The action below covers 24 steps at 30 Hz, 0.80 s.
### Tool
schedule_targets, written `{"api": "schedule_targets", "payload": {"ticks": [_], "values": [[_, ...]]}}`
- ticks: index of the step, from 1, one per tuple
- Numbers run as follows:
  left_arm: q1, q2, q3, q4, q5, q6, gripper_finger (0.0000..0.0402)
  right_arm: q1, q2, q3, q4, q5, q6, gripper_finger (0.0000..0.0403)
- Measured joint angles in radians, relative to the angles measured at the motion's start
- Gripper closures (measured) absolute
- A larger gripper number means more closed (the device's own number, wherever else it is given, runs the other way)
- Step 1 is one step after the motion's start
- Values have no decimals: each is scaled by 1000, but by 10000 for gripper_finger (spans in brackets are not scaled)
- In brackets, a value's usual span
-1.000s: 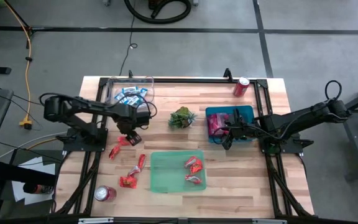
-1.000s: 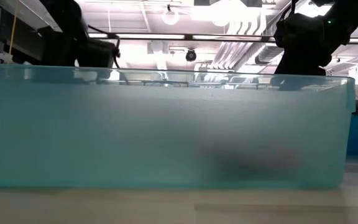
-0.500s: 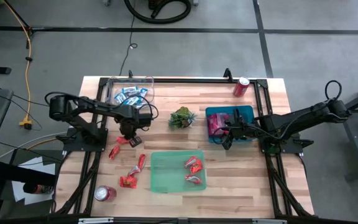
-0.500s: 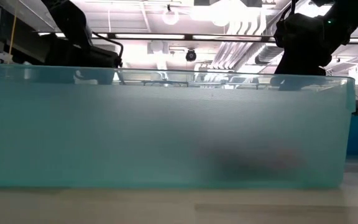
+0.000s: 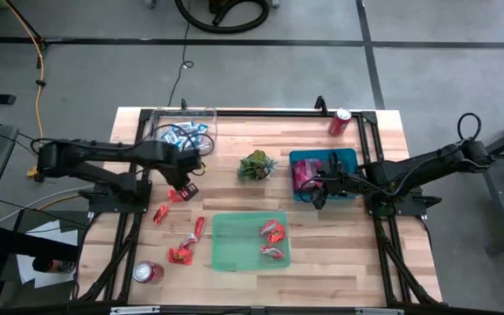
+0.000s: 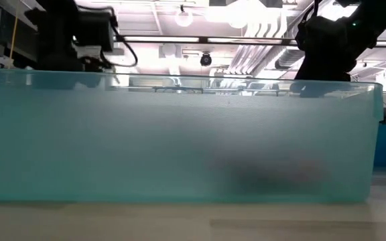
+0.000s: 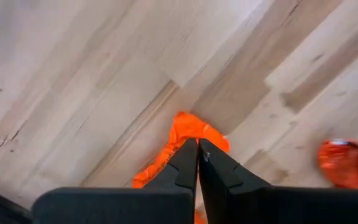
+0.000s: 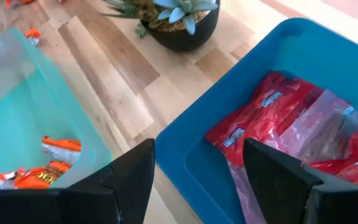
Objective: Sort candy
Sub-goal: Put the orange candy into the green transparent bin
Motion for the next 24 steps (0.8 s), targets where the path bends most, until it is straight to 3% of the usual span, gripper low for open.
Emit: {"api": "schedule_targets", "payload": {"ticks": [5, 10, 24], "values": [[-2, -95, 0, 0, 6, -9, 401, 0, 0, 0, 0, 9, 0, 165], [-1, -93, 0, 0, -24, -6, 387, 0, 0, 0, 0, 9, 0, 165], [-21, 124, 0, 2, -42, 36, 187, 0, 0, 0, 0, 9, 1, 165]]}}
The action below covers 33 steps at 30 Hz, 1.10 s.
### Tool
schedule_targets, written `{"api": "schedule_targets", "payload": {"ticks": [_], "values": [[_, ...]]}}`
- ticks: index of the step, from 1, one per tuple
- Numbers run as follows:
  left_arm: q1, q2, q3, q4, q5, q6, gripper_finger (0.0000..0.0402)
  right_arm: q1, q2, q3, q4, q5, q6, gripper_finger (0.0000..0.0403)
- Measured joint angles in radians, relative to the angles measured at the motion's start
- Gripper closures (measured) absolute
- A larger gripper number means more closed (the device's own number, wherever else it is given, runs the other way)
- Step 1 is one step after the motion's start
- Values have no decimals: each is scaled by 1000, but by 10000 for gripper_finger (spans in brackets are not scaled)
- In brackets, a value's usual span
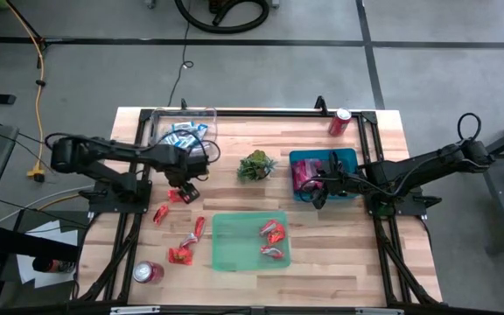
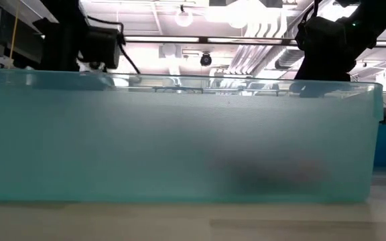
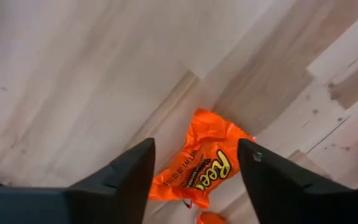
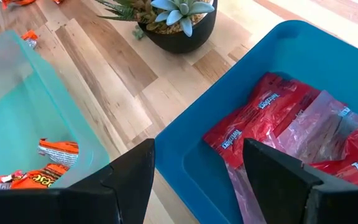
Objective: Sort candy
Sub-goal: Put the orange candy into the green transparent bin
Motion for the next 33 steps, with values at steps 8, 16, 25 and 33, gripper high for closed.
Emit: {"api": "schedule_targets", "payload": {"ticks": [8, 16, 25, 33], "values": [[-34, 125, 0, 33, 10, 0, 140, 0, 0, 0, 0, 1, 0, 165], [-42, 193, 3, 103, 25, 0, 153, 0, 0, 0, -1, 2, 0, 165], [-39, 137, -1, 87, 15, -2, 382, 0, 0, 0, -3, 23, 0, 165], [7, -158, -1, 103, -50, -14, 397, 0, 0, 0, -3, 32, 1, 165]]}}
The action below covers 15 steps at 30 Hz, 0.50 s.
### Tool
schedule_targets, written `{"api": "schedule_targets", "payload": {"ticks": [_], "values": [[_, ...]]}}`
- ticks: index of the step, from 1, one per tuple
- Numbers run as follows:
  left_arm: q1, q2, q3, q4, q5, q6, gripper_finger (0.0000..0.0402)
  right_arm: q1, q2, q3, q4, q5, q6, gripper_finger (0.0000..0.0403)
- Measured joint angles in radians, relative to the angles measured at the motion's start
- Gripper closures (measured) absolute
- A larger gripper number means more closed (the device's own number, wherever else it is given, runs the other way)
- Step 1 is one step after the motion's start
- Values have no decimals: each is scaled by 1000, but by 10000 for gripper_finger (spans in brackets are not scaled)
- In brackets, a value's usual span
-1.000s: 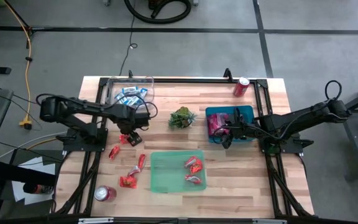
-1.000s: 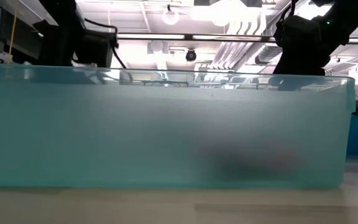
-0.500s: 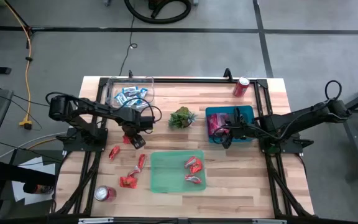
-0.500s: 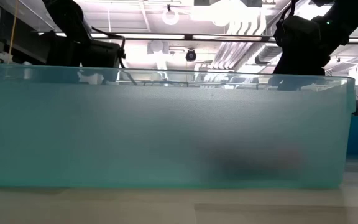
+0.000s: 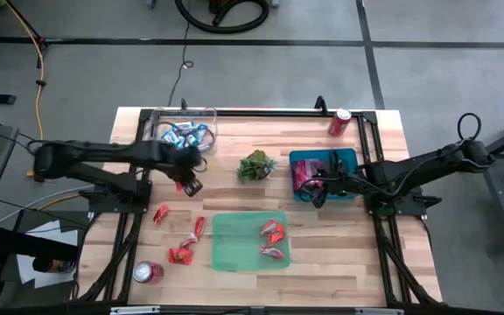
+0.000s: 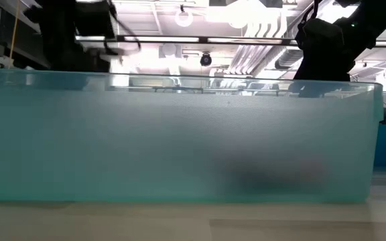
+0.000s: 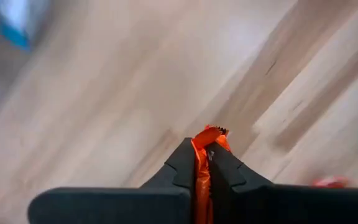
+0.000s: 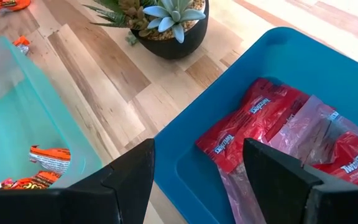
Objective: Sort candy
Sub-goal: Put the orange candy into the green transparent bin
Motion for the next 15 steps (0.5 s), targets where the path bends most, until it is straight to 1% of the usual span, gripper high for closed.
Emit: {"api": "schedule_targets", "payload": {"ticks": [3, 7, 10, 12, 15], "values": [[2, -143, 0, 104, -16, 10, 398, 0, 0, 0, 3, 0, 1, 165], [-5, -280, 0, 362, -35, 3, 399, 0, 0, 0, 4, 0, 25, 165], [-18, -327, 0, 563, -32, 3, 400, 0, 0, 0, 4, -1, 48, 165], [-31, -335, 1, 668, -32, 3, 401, 0, 0, 0, 4, 0, 51, 165], [-51, -331, 1, 744, -31, 1, 401, 0, 0, 0, 4, 0, 46, 165]]}}
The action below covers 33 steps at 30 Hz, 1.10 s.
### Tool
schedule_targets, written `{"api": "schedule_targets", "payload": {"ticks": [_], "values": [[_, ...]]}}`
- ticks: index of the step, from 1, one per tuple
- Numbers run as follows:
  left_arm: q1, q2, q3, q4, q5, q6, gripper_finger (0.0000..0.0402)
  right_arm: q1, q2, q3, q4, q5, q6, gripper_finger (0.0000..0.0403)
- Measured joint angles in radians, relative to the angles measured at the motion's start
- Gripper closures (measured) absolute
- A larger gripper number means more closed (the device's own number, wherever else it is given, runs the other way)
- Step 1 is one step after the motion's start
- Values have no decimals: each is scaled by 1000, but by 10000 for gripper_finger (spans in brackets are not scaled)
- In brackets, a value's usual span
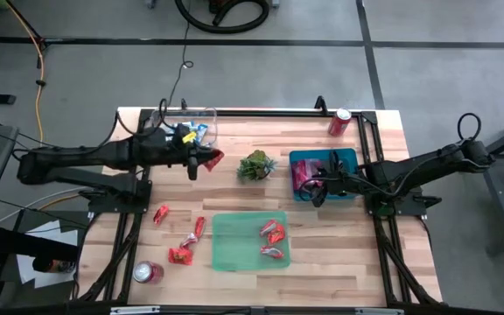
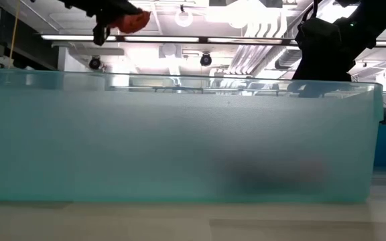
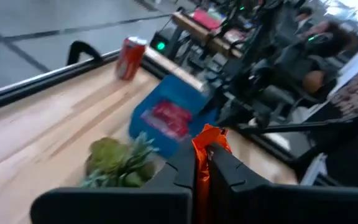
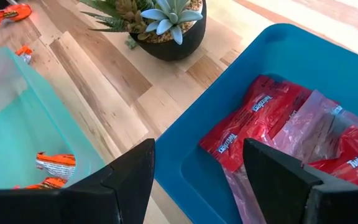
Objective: Sort candy
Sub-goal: Put the orange candy into the green transparent bin
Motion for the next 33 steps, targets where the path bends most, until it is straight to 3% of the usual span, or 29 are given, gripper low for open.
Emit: {"api": "schedule_targets", "payload": {"ticks": [5, 10, 13, 16, 22, 33], "values": [[-65, 42, 0, 19, 0, -73, 401, 0, 0, 0, 0, 7, -2, 165], [-230, 152, 11, 88, 0, -94, 401, 0, 0, 0, 0, 7, -4, 165], [-313, 267, 91, 49, -6, -92, 401, 0, 0, 0, 0, 7, -42, 165], [-365, 398, 223, -102, -8, -54, 402, 0, 0, 0, 0, 7, -86, 165], [-415, 644, 443, -463, -3, 37, 401, 0, 0, 0, 0, 7, -160, 165], [-430, 911, 444, -379, 75, 30, 401, 0, 0, 0, -10, 6, -205, 165]]}}
